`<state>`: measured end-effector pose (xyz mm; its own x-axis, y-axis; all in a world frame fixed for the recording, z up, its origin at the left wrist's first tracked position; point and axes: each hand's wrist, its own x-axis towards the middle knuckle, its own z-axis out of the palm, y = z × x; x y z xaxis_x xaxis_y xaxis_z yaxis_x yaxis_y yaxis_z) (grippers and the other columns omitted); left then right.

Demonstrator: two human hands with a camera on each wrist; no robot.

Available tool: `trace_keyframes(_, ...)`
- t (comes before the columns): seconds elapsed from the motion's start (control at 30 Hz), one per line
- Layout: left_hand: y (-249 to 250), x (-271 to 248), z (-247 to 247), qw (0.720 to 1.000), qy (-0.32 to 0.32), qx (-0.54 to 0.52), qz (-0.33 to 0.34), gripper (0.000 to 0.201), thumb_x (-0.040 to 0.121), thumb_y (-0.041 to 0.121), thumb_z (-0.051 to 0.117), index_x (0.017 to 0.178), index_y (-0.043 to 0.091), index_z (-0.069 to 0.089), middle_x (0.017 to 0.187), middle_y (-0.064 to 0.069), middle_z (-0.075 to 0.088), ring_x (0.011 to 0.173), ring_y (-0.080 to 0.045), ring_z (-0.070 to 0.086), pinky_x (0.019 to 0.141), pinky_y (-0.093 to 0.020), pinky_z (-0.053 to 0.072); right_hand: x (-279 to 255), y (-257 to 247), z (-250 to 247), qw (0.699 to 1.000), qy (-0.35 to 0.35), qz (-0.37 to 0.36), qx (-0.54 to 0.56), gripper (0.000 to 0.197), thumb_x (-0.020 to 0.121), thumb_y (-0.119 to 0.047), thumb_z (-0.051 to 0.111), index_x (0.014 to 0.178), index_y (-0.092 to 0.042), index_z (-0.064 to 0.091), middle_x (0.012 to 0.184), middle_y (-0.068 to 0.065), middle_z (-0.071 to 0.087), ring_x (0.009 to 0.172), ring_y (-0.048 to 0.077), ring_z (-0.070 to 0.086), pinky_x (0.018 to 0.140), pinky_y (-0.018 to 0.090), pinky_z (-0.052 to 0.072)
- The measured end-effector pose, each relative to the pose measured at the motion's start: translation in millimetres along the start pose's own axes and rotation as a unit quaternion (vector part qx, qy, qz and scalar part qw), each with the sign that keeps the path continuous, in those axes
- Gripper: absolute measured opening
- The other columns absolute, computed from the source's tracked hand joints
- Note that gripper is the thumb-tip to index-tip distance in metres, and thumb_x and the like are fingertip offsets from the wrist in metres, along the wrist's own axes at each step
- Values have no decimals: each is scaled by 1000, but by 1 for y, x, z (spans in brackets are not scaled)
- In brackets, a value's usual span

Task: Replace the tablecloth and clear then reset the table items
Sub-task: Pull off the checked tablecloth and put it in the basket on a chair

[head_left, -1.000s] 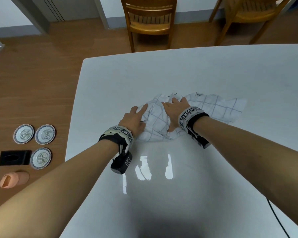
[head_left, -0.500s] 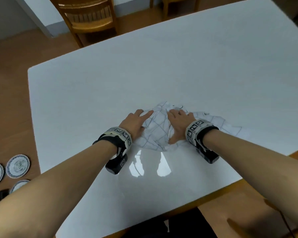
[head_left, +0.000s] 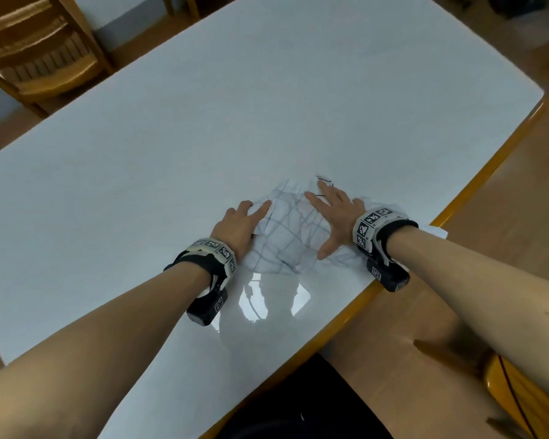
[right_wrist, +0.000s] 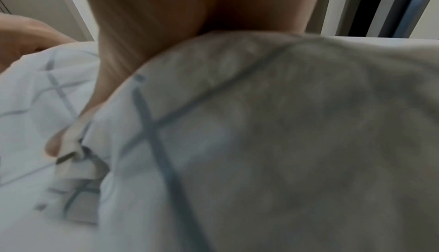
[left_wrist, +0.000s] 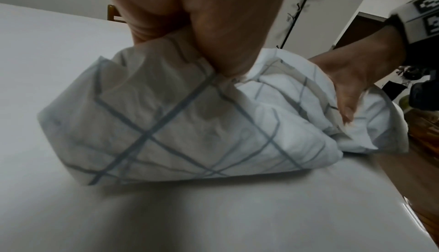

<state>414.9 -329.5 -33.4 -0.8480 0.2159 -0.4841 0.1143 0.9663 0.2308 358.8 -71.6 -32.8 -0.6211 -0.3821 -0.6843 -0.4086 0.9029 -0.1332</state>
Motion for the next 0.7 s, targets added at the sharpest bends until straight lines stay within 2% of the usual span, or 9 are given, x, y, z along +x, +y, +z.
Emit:
trace_keyframes(0.07,3,2,0,1000,-7,9,0,78,92,14,50,154,37,10,153,-8,21,122,-35,40,95,-46,45,5,-1,0,1000,-14,9,-7,148,49,-73,81,150,-35,-21,160,1,-23,148,29,6,107,64,27)
trace_keyframes(0.13,4,4,0,1000,-10,13,-3,79,90,13,50,154,36,9,153,-9,21,122,-35,40,96,-47,44,11,-2,-1,1000,-22,14,-18,146,49,-71,82,152,-33,-15,162,0,-7,145,31,16,105,62,31)
trace_keyframes(0.27,10,-1,3,1000,0,28,-6,85,86,9,51,154,37,8,154,-9,19,125,-36,37,99,-48,43,8,-4,1,1000,8,17,9,121,54,-61,85,149,-28,17,152,-2,31,135,28,32,103,55,35)
trace_keyframes(0.37,20,-7,2,1000,1,30,4,87,85,6,52,154,38,9,155,-8,17,127,-35,36,100,-49,43,-6,1,9,998,45,30,44,99,59,-54,84,139,-24,34,129,2,52,123,27,45,98,48,39)
trace_keyframes(0.43,32,-7,-1,999,5,30,19,88,84,5,52,154,39,10,156,-7,17,130,-35,34,101,-50,42,-20,11,16,994,70,41,78,88,63,-52,83,134,-23,40,116,4,56,115,27,51,95,45,42)
trace_keyframes(0.57,77,0,-8,998,11,26,64,84,86,8,56,153,38,16,158,-6,18,133,-34,32,104,-49,39,-59,49,35,983,100,75,135,81,70,-53,78,135,-23,42,113,6,57,107,26,54,93,42,44)
trace_keyframes(0.7,153,16,-16,994,20,33,98,76,91,20,55,154,37,17,158,-3,20,136,-32,32,104,-49,40,-110,108,59,966,140,135,171,80,69,-55,76,134,-25,42,111,8,58,104,28,57,91,41,46)
